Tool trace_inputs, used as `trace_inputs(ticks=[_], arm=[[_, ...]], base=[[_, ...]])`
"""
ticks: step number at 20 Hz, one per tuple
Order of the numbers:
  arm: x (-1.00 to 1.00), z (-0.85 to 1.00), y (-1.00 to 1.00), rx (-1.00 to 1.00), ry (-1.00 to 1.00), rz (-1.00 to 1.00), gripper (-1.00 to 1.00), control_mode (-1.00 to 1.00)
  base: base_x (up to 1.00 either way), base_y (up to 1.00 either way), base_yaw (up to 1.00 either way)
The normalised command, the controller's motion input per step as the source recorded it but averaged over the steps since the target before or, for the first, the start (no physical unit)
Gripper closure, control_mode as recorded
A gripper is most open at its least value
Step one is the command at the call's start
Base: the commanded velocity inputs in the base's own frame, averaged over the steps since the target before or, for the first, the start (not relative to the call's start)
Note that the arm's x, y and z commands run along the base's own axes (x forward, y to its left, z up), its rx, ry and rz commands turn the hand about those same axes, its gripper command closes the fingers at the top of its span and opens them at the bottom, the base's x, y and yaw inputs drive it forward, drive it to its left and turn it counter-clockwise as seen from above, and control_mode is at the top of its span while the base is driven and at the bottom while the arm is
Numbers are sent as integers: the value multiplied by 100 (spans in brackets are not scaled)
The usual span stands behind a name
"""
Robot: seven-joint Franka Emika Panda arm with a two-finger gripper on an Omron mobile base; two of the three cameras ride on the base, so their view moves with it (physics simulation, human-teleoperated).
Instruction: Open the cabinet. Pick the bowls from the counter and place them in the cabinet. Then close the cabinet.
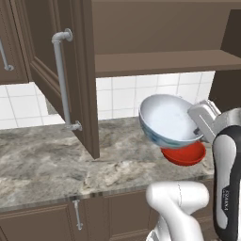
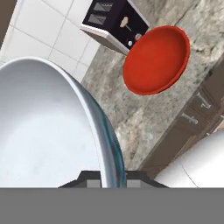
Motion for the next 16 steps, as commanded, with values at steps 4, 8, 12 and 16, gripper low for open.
trace_inputs(ticks=[4,8,12,16], arm=[[-19,45,0,3,-15,2,100,-100],[-1,41,3,0,-19,0,100,-100],[-2,51,1,0,-21,0,100,-100],[-9,56,1,0,-18,0,100,-100]], base=[[0,0,0],[0,0,0],[0,0,0],[0,0,0]])
